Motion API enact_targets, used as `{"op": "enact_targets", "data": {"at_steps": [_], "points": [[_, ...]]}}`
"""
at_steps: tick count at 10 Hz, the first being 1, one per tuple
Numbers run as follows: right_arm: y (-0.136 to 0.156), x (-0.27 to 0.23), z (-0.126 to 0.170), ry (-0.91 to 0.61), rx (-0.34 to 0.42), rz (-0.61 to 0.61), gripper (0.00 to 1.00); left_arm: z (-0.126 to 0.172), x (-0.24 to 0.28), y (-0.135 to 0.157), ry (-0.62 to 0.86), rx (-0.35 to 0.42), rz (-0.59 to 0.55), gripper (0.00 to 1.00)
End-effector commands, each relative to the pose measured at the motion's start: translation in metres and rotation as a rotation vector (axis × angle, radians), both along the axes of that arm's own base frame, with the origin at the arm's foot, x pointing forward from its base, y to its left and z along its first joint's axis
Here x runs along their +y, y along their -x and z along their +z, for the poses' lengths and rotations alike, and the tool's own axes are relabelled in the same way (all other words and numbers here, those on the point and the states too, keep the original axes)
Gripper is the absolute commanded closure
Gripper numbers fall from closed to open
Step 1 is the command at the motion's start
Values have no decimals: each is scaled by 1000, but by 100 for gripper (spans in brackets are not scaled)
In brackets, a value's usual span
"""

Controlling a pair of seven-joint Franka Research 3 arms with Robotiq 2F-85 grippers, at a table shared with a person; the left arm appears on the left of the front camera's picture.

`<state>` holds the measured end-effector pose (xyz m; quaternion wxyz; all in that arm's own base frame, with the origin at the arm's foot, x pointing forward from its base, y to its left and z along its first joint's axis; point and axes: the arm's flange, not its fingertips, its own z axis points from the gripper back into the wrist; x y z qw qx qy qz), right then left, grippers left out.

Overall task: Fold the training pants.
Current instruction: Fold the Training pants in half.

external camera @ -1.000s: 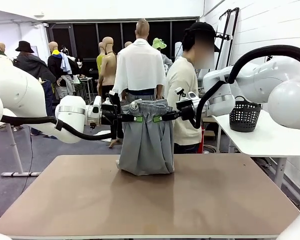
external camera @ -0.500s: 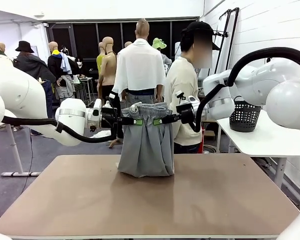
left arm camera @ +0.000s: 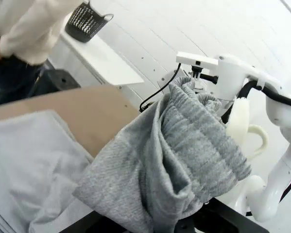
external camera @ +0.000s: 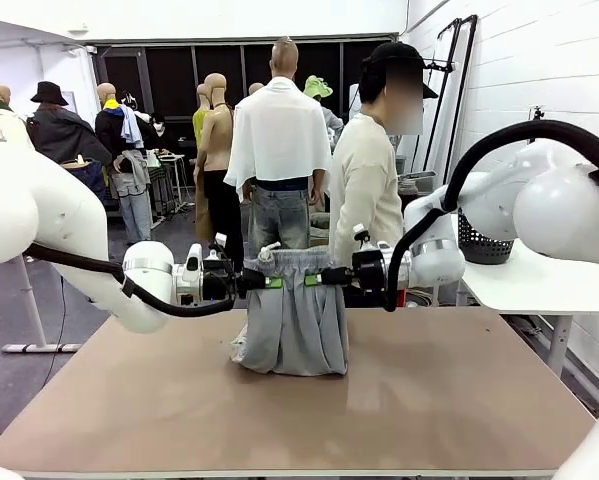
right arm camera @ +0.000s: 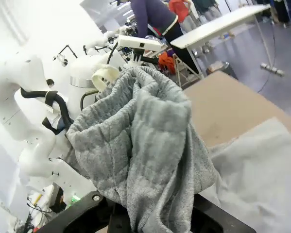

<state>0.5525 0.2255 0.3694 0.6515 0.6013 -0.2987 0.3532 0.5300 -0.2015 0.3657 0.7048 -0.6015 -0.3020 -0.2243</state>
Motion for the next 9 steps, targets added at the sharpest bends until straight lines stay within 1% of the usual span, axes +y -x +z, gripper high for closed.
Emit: {"op": "enact_targets", "data": {"at_steps": [1,3,4,5,9], "points": [[-5,-16,-16,2,85,-83,100,-12,23,-14,2,89,65,100],[-14,-21,-35,34,136,-110,100,-26,32,-29,-59,152,68,100],[-12,-23,-38,48,154,-110,100,-28,35,-31,-77,173,68,100],[-2,0,-35,22,101,-45,100,-30,3,-8,-9,119,14,100],[-2,0,-35,22,101,-45,100,-30,3,-8,-9,119,14,100]]}}
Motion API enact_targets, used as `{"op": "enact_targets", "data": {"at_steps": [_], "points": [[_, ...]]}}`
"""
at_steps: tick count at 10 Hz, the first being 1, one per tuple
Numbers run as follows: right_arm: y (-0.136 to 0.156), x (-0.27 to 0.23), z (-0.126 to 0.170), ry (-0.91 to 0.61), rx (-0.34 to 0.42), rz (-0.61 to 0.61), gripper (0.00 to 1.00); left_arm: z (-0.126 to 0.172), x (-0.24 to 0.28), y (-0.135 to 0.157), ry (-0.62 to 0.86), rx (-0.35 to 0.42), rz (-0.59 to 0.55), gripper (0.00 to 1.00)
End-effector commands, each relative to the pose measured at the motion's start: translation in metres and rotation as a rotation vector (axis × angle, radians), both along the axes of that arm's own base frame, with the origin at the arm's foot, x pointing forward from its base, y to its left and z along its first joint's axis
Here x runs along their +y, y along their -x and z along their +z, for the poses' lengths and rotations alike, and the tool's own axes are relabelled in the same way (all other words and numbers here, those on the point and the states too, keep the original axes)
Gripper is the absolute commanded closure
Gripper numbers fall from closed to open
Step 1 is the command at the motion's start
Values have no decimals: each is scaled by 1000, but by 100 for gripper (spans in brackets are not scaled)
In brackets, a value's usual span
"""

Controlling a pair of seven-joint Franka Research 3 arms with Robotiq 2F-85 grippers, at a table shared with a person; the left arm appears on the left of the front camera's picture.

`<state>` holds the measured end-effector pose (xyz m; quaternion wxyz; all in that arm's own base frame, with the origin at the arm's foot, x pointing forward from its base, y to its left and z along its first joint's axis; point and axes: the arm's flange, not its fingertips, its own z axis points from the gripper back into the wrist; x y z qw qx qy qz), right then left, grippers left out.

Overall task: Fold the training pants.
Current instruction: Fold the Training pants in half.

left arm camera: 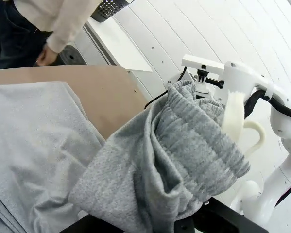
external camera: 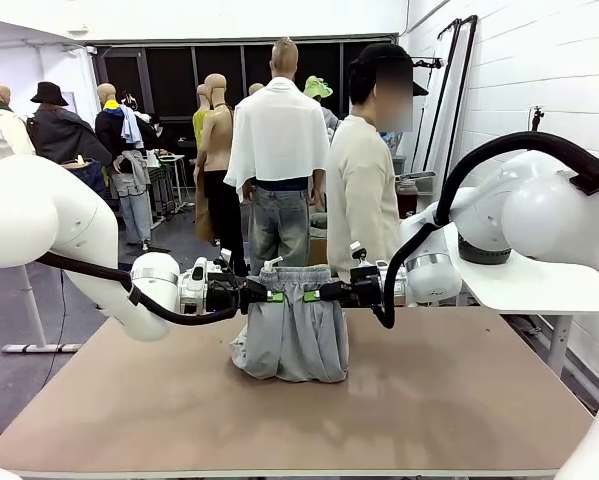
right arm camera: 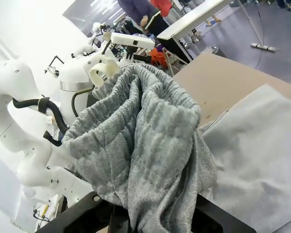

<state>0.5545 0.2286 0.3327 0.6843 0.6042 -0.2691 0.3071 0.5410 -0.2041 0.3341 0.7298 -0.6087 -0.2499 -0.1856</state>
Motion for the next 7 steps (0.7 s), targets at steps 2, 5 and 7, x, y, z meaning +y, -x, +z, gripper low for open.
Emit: {"op": "enact_targets", "data": {"at_steps": [2,5,7], "points": [[-12,5,-9,-2,34,2,100,0,0,0,0,0,0,100],[-31,15,-31,23,114,-26,100,-21,13,-49,-27,170,45,100],[-38,11,-44,38,169,-55,100,-36,20,-63,-26,262,64,100]]}}
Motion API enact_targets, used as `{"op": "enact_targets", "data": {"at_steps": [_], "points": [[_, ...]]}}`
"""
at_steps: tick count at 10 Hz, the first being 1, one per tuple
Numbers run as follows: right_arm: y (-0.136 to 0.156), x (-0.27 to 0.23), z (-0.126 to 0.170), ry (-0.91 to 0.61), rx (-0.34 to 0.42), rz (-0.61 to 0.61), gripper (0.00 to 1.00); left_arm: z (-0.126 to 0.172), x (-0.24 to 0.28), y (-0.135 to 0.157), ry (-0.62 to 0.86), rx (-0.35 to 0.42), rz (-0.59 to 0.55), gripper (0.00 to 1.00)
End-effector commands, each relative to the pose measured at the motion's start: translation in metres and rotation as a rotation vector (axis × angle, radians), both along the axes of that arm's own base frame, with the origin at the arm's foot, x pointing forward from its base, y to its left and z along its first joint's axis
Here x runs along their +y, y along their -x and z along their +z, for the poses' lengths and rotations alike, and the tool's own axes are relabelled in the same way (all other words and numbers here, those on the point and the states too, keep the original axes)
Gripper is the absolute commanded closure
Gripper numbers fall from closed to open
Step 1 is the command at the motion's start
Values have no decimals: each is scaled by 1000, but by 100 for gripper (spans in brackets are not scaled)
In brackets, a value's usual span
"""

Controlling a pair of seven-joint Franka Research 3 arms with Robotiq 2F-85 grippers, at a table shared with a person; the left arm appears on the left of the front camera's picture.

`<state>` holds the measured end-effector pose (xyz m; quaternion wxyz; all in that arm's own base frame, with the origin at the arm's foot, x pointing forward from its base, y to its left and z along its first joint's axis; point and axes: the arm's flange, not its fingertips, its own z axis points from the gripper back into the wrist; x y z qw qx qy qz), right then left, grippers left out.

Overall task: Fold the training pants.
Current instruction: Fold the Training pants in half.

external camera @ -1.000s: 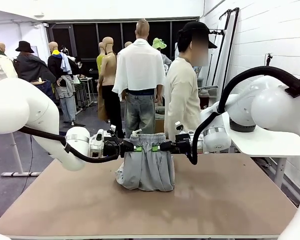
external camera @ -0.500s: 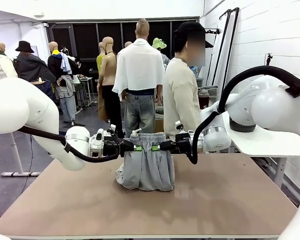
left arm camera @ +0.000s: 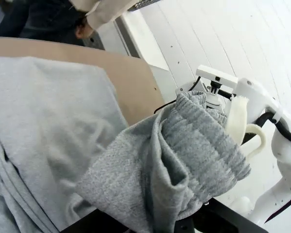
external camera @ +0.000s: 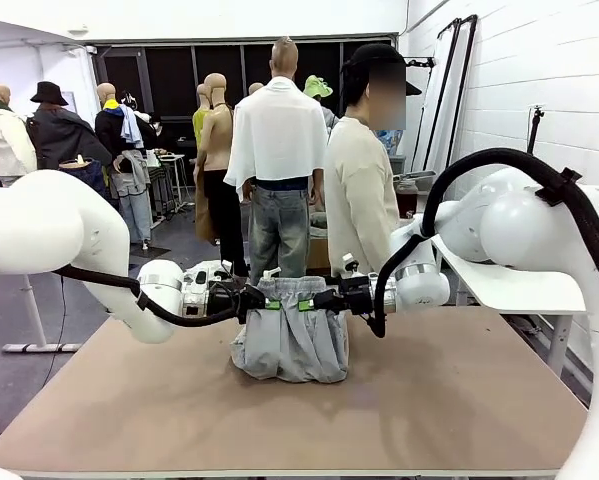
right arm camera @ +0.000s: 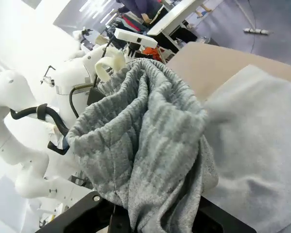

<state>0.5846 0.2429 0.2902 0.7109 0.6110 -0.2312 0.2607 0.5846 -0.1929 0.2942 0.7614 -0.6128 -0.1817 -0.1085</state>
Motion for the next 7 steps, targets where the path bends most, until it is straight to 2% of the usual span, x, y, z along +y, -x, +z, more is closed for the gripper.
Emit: {"op": "enact_targets", "data": {"at_steps": [1,4,7], "points": [[-13,-5,-8,34,72,-40,100,-4,10,-26,-8,87,26,100],[-21,-18,-23,91,146,-85,100,-18,9,-32,-21,156,21,100],[-36,-26,-37,104,185,-116,100,-30,13,-42,-26,184,48,100]]}}
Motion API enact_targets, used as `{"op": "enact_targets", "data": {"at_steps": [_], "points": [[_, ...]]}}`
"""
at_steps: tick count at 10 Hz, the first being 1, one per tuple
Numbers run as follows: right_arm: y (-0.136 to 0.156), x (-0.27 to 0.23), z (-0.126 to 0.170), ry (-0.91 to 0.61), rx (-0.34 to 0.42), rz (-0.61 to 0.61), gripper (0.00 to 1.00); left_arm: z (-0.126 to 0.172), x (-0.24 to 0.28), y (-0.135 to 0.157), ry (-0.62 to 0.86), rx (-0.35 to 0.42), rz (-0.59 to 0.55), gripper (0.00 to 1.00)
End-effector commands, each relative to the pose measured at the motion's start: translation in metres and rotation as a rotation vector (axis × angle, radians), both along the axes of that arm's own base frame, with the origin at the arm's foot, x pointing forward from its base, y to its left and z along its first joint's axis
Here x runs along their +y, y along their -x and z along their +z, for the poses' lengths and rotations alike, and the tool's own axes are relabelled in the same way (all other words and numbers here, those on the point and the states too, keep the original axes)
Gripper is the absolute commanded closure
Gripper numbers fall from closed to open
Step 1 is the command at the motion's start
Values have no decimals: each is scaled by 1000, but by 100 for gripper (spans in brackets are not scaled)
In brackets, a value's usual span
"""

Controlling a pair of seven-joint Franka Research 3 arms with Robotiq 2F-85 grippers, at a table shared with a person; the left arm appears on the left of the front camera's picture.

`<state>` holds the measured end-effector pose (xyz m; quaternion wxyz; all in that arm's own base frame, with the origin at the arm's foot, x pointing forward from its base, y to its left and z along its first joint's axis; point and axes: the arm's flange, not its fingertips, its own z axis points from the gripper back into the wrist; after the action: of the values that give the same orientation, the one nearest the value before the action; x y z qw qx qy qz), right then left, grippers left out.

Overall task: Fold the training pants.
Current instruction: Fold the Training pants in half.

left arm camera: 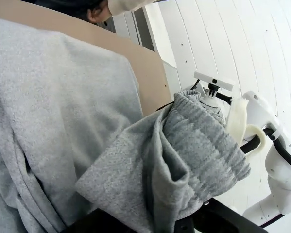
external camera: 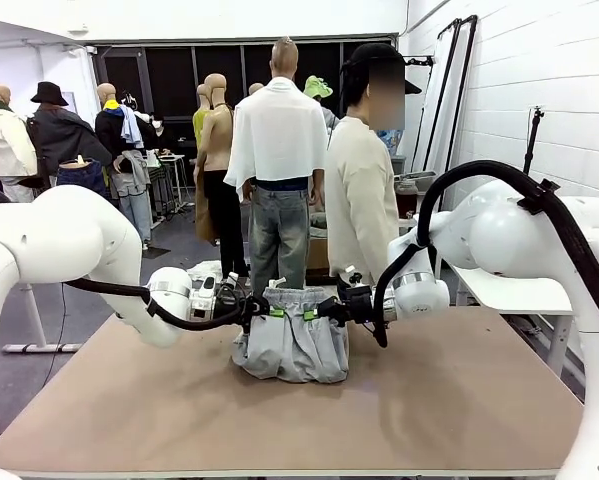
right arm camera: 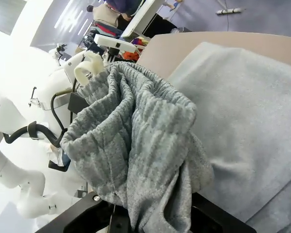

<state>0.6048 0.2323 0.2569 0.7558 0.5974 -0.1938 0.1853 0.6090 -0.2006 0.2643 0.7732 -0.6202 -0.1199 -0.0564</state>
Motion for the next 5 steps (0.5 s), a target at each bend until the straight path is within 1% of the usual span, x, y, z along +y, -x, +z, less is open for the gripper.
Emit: {"op": "enact_targets", "data": {"at_steps": [1,4,5], "points": [[-19,-16,-6,51,36,-30,100,-5,23,-21,-32,30,59,100],[-25,-17,-11,54,68,-51,100,-19,29,-29,-35,81,89,100],[-27,-18,-12,52,74,-56,100,-20,30,-31,-43,86,89,100]]}}
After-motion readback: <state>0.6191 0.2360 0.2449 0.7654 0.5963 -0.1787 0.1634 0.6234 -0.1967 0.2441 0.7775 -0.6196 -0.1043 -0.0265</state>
